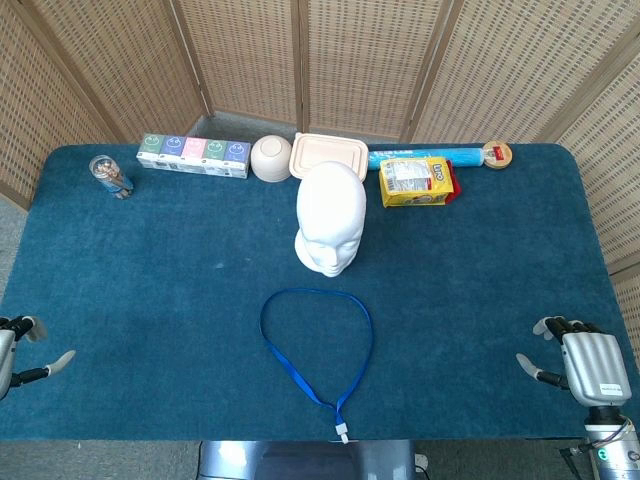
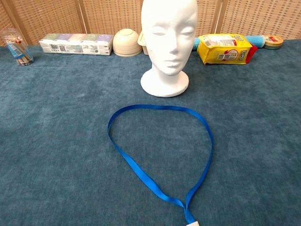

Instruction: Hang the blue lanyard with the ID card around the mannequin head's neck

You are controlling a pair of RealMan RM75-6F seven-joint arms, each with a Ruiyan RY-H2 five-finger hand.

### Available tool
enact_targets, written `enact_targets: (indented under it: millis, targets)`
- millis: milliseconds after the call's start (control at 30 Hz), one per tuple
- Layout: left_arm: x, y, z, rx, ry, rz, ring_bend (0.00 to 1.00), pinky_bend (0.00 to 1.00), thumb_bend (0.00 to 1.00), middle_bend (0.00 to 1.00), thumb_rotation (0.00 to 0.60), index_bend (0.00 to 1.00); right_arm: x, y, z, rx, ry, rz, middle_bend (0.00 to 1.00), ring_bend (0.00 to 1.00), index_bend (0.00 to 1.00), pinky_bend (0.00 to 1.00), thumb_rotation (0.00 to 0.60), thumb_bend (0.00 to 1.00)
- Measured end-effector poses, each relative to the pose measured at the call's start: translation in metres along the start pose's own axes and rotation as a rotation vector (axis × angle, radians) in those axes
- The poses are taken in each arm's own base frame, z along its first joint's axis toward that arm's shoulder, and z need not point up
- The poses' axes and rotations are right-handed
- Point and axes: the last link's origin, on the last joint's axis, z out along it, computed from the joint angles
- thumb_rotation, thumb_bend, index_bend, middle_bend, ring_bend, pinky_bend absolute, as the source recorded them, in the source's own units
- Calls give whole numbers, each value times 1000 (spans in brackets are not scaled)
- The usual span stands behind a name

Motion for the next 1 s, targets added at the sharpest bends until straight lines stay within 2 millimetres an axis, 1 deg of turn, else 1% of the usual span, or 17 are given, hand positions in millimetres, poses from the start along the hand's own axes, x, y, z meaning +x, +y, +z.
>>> enact_targets:
  millis: [133,367,600,800,1000]
  targets:
    - [-1,1,0,-3,-9,1,509,316,101,557,275,530,-2,0,0,0,-6,0,503,534,444,493,404,260]
    - [3,-2,0,2,10,2,509,316,100,558,273,530,-1,-2,0,7,5,12,503,534,444,495,398,261]
    - [7,0,3,-8,15,0,508,316,100,558,272,530,1,-7,8,32,14,48,503,536,438,501,402,261]
    - [11,3,4,-15,14,2,508,316,100,557,270,530,2,-19,22,88,8,126,503,539,428,531,415,260]
    - [14,5,7,-21,15,13,508,316,100,557,276,531,0,-41,44,174,-14,186,503,541,425,539,419,260]
